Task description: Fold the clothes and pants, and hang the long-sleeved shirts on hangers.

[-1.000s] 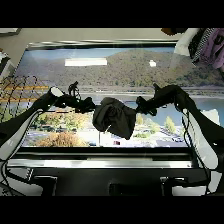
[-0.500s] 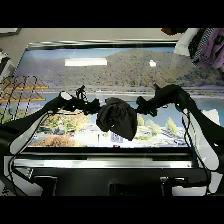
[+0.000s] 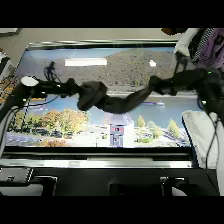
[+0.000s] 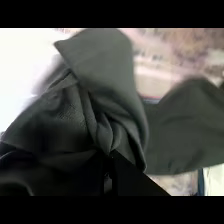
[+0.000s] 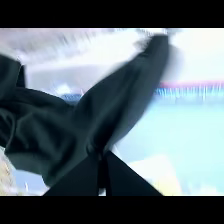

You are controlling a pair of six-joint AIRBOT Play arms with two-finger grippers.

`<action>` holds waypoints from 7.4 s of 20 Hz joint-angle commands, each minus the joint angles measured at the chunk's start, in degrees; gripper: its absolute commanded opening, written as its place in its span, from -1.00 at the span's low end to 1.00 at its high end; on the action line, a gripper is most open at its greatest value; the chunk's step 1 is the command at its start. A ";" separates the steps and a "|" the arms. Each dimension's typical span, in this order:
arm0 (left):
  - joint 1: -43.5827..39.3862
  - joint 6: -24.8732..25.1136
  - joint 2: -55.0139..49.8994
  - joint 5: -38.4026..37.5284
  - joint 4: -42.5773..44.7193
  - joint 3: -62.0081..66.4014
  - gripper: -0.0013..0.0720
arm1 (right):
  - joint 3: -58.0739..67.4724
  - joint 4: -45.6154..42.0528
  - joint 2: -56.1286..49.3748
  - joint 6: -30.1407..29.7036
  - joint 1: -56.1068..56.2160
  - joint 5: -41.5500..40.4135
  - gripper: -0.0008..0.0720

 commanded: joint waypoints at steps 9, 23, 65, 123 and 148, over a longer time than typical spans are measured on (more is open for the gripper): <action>16.31 -17.79 37.88 -3.65 17.77 0.13 -0.94 | 4.94 -14.27 33.00 2.75 0.00 2.01 -0.89; 4.83 -22.45 33.33 -6.84 24.76 -18.25 -0.93 | 3.17 -8.07 11.39 9.25 0.00 -18.91 -0.89; 30.77 7.98 18.80 -3.48 -6.97 -46.01 -0.93 | 2.82 -3.06 -15.58 6.82 -0.02 -13.27 -0.89; 14.88 -19.61 7.02 -18.38 33.73 -11.26 0.68 | 12.74 -4.59 -26.58 16.68 -3.23 -3.39 -0.88; 4.52 1.51 10.43 7.72 -10.08 -43.10 -0.93 | 12.74 -2.08 -23.10 16.44 -3.23 -9.42 -0.88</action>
